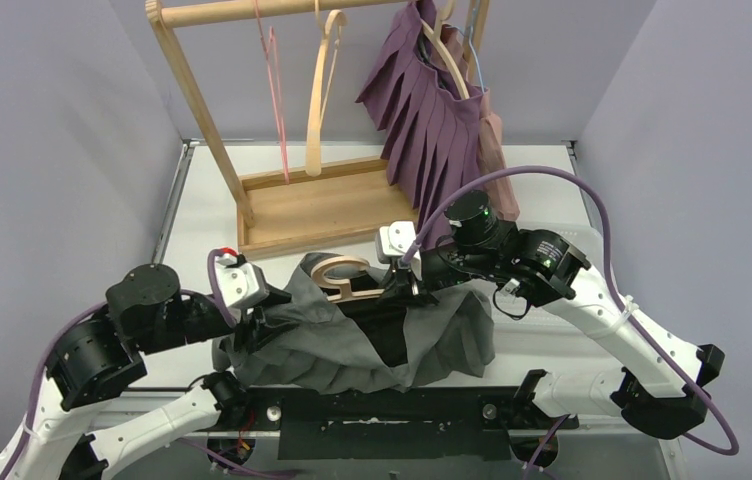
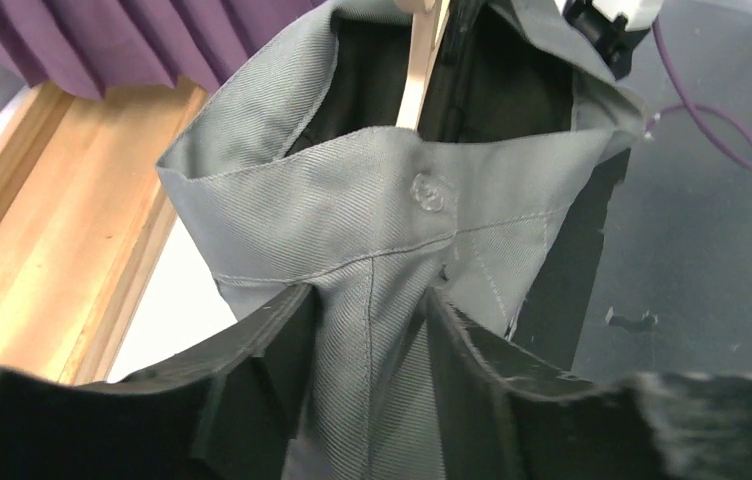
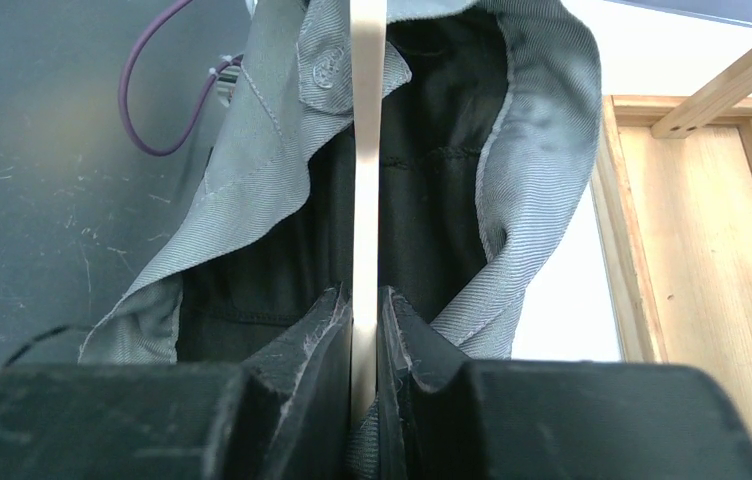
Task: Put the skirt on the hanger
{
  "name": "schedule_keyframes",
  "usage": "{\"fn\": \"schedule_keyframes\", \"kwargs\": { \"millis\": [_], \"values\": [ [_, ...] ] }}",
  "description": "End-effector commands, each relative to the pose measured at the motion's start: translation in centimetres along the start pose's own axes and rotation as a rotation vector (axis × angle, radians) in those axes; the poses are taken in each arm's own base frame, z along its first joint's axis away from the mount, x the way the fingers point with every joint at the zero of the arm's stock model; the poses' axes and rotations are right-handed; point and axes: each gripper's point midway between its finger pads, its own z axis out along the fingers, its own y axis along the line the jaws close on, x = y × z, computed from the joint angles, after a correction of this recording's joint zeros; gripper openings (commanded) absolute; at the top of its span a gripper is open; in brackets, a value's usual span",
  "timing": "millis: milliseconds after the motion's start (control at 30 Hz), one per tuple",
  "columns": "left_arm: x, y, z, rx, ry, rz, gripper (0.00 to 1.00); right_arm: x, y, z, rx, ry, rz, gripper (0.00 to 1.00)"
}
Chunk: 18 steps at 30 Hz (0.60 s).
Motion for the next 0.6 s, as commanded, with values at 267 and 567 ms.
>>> {"fn": "schedule_keyframes", "kwargs": {
  "millis": [267,567],
  "values": [
    [2.2,-0.6,2.0,0.069,0.09,-0.008,0.42,-4.9,0.5,-0.8,-0.051,-0.159,-0.143,0.0],
    [4.2,-1.9,2.7,0.173,0.138,0.05,0.0,-4.9,0.7,-0.8,-0.055,-0.177,-0.154,0.0]
  ]
}}
